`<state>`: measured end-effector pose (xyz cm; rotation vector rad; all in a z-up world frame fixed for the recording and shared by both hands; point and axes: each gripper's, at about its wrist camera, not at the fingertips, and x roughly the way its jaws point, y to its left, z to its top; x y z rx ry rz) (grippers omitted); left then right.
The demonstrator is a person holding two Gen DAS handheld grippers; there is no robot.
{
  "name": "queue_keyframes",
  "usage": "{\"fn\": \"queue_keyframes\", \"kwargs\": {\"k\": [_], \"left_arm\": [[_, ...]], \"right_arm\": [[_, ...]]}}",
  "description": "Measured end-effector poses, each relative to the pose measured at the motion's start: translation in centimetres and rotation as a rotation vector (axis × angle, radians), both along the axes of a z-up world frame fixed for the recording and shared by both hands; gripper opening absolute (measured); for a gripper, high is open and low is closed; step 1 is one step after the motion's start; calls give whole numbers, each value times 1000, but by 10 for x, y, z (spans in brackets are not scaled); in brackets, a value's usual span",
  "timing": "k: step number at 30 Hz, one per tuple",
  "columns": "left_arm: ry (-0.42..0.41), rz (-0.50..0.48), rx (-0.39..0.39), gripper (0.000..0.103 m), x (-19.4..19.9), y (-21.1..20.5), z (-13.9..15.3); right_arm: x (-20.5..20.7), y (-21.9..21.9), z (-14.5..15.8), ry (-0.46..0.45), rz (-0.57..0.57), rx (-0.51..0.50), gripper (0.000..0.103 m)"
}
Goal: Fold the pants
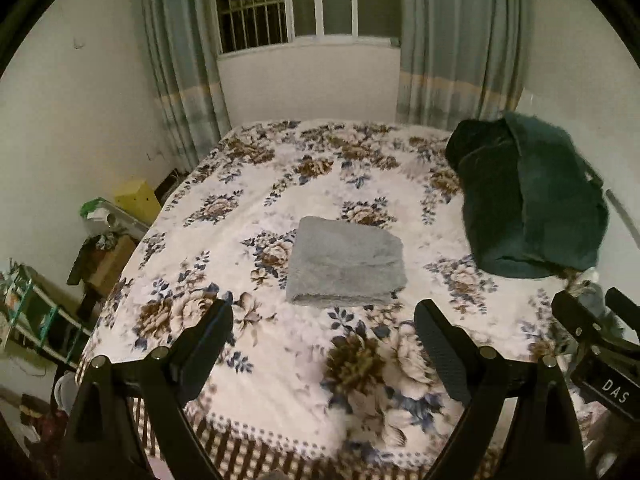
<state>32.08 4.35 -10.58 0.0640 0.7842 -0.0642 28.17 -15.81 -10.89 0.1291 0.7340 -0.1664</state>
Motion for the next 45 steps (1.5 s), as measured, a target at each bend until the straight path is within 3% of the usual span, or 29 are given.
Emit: {"fn": "queue_keyframes", "kwargs": {"k": [8,10,13,17,45], "left_arm": [[-66,30,-8,93,-84,-2,57],[-72,26,-11,93,-95,-2,64],[-82,25,-8,101,-109,-1,73],[-124,27,-7,101,-122,4,83],[-120,13,-22,102,-145,18,92]], "right_arm": [[-108,3,78,-73,42,-8,103],[-125,5,93,-88,47,-18,103],[-151,11,116,-120,51,-26,103],[-168,19,135,-149,43,-58,103],[-180,25,140,-126,54,-31,103]]}}
